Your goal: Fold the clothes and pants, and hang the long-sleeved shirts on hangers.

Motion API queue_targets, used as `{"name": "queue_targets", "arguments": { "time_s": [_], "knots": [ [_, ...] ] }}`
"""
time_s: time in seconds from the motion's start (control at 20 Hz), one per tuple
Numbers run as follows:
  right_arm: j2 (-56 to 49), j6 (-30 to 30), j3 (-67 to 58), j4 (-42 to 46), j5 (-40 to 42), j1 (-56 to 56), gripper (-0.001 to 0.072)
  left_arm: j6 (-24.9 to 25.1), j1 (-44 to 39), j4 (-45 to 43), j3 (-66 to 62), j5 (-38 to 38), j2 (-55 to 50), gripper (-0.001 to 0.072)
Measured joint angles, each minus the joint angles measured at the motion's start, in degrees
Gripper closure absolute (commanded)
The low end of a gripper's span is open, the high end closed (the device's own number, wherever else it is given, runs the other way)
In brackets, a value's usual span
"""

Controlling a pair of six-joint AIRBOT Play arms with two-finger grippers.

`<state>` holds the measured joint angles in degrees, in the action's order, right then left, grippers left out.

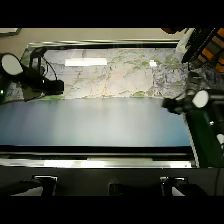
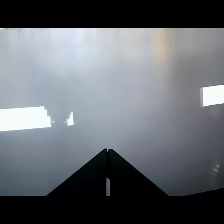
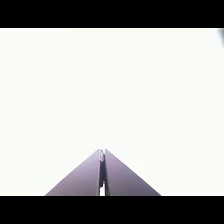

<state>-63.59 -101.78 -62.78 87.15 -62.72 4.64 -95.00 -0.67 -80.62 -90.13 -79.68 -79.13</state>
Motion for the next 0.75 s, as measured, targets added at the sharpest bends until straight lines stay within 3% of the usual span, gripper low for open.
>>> {"name": "queue_targets", "arguments": {
  "time_s": [0.25, 0.75],
  "knots": [
    [0.04, 5.22, -0.15, 0.22, 4.79, 14.19, 0.0685, 0.00, -1.16, -2.71, 16.24, 8.15, 9.09, 0.0687],
    [0.04, 6.43, -0.17, -0.87, 6.95, 18.14, 0.0684, -0.11, -1.42, -3.80, 21.86, 8.02, 11.21, 0.0687]
  ]
}}
